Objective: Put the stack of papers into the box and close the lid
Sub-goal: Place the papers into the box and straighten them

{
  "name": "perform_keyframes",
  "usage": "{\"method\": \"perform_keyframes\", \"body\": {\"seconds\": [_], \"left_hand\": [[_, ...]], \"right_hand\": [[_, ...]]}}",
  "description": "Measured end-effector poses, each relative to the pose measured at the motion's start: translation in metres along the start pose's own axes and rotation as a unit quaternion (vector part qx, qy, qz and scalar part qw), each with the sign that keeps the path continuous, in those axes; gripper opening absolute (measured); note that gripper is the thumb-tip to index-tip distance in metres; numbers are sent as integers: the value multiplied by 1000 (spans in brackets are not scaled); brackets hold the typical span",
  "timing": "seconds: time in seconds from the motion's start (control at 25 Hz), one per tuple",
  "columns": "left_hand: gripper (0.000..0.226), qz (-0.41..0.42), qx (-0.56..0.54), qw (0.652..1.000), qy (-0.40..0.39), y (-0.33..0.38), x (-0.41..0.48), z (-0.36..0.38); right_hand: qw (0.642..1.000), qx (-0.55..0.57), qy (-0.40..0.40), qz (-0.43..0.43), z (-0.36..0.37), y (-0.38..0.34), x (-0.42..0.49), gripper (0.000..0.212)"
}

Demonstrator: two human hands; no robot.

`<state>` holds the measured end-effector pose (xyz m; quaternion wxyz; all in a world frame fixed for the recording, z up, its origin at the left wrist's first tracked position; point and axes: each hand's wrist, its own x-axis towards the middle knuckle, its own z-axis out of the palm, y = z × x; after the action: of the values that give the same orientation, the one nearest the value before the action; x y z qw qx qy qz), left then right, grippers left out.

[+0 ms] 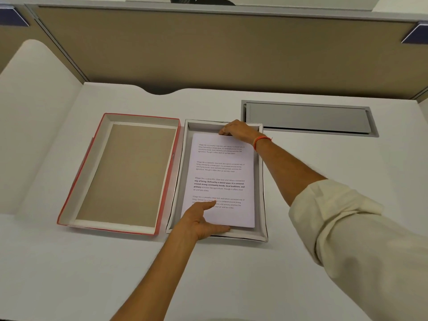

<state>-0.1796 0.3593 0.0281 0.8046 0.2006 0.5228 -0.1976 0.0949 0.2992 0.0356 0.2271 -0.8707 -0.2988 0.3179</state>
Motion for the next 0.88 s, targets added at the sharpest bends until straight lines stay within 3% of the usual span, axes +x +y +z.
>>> {"method": "perform_keyframes", "body": {"seconds": [0.28, 0.52, 0.72, 0.8, 0.88], "left_hand": [[25, -5, -12, 1000, -11, -2, -2, 0], [31, 4, 0, 999, -53, -2, -15, 2], [46, -12, 23, 994, -102, 9, -40, -5], [56, 26, 100, 992, -76, 29, -50, -11], [36, 145, 163, 975, -43, 58, -60, -21]], "right_hand": [[999, -41, -2, -13, 4, 1, -4, 34], [1000, 29, 6, 7, 5, -2, -2, 39], [990, 130, 59, -7, -3, -18, -5, 41], [977, 190, 96, -18, -1, -28, -8, 41], [960, 254, 119, -21, 12, -44, -12, 43]]}}
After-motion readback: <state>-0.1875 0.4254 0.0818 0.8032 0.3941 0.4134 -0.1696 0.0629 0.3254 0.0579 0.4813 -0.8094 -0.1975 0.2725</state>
